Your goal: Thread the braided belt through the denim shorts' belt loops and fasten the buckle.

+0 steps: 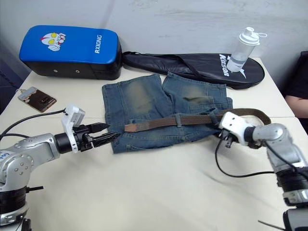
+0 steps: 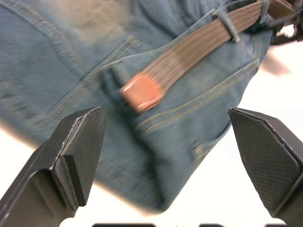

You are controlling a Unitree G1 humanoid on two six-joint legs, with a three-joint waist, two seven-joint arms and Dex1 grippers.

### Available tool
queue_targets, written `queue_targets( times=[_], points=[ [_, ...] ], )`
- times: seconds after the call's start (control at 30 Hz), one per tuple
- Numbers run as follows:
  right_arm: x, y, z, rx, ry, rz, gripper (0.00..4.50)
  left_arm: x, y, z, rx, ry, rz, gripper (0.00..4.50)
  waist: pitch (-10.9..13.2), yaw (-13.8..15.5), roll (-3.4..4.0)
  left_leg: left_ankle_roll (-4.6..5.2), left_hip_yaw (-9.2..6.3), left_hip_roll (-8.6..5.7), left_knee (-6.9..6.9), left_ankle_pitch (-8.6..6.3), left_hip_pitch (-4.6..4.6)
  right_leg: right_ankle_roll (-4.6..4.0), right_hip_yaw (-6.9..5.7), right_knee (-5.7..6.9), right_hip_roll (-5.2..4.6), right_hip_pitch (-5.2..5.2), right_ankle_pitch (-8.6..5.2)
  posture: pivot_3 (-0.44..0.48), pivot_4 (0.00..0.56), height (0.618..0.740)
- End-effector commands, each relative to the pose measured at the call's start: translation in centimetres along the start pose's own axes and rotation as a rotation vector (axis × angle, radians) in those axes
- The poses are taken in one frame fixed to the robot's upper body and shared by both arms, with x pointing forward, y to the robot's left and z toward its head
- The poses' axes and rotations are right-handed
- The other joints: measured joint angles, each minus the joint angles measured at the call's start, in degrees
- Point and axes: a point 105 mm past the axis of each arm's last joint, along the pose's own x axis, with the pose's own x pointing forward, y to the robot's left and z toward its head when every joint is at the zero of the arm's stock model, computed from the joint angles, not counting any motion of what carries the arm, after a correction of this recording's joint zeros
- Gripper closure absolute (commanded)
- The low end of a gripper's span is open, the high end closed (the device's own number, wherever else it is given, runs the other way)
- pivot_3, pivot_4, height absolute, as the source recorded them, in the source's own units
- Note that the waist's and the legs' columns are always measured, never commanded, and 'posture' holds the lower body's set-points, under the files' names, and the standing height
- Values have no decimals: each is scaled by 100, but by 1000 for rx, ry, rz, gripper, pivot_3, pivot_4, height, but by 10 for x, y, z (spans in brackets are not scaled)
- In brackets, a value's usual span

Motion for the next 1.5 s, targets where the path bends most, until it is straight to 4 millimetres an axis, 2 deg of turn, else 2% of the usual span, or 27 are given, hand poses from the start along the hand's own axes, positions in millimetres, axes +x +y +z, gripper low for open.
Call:
queue_targets(
  times=[0.03,0.13,0.2,0.3,0.37,0.47,0.5,0.57,0.63,0.73,0.8,0.87,1.0,1.03,1.17,1.27,1.5],
  points=[
    [-17,-30,-14,-62,82,-75,4434,3,-9,6,51,-28,-19,0,1,5,1,1,0,-2,-1,1,0,0,-1,2,-3,0,0,0,150,740],
    [-18,-46,-15,-72,93,-100,4434,8,-11,4,51,-33,-29,0,5,-11,7,5,0,-1,-3,4,0,0,-1,1,0,-1,0,0,150,740],
    [-15,-44,-11,-30,74,-42,4434,12,-12,2,53,-30,-34,0,7,-11,10,33,1,1,-4,21,-1,-1,-1,-1,5,-2,-1,0,150,740],
    [-21,-44,1,3,45,5,3197,15,-15,-1,57,-25,-47,0,7,-12,10,32,1,11,-5,24,-2,-5,-2,-2,15,-2,-3,0,150,740],
    [-34,-46,4,8,50,16,2075,16,-17,-4,63,-21,-55,0,10,-12,15,32,2,15,-2,24,-3,-5,-2,0,17,-2,-3,0,150,740],
    [-56,-46,13,76,29,36,677,16,-14,-8,102,-23,-33,0,21,-3,33,33,3,14,-1,24,-4,-5,-1,1,15,-2,-3,0,150,740],
    [-64,-51,28,89,-35,16,116,16,-13,-7,140,-40,-26,0,22,-2,35,33,3,14,-1,24,-3,-5,-1,1,15,-2,-3,0,150,740],
    [-77,-56,60,144,-177,-6,52,17,-16,-8,200,-55,-51,0,24,-11,38,32,2,15,0,24,-3,-6,-2,1,14,-3,-3,0,150,740],
    [-82,-49,78,202,-253,30,52,19,-20,-9,240,-60,-82,0,25,-30,41,11,3,15,1,12,-1,-9,2,9,12,-5,-2,0,150,740],
    [-73,1,113,325,-462,234,52,24,-35,-7,311,-95,-166,0,25,-13,41,-5,2,23,0,3,6,-19,-1,16,13,-4,-2,0,150,740],
    [-53,37,114,489,-434,276,52,26,-43,-6,333,-111,-205,0,16,8,26,-8,-9,28,-7,5,7,-32,-8,18,13,-1,-8,0,150,740],
    [-43,59,116,587,-416,287,52,26,-46,-6,323,-117,-226,0,13,10,19,-7,-12,41,-7,5,15,-47,-13,28,18,6,-17,0,150,740],
    [-27,91,132,894,-490,488,52,25,-46,-8,339,-121,-219,0,20,4,32,18,-9,37,-3,22,-5,-54,-7,45,14,-21,-21,0,150,740],
    [-20,93,134,959,-497,485,52,25,-43,-10,345,-110,-203,0,20,-4,32,20,-11,37,1,25,-7,-54,-9,49,14,-21,-21,0,150,740],
    [16,101,115,1202,-400,407,52,28,-38,-18,359,-77,-163,0,12,-14,23,20,-8,36,-5,27,-8,-61,-6,66,18,-34,-24,0,150,740],
    [24,101,113,1267,-394,394,52,28,-35,-21,369,-64,-136,0,12,3,22,24,-6,23,-1,41,-58,-61,-7,100,14,-82,-24,0,150,740],
    [43,105,118,1345,-350,393,52,26,-30,-23,378,-57,-90,0,9,-66,18,31,1,24,0,44,-50,-56,-5,102,22,-77,-22,0,150,740]
  ],
)
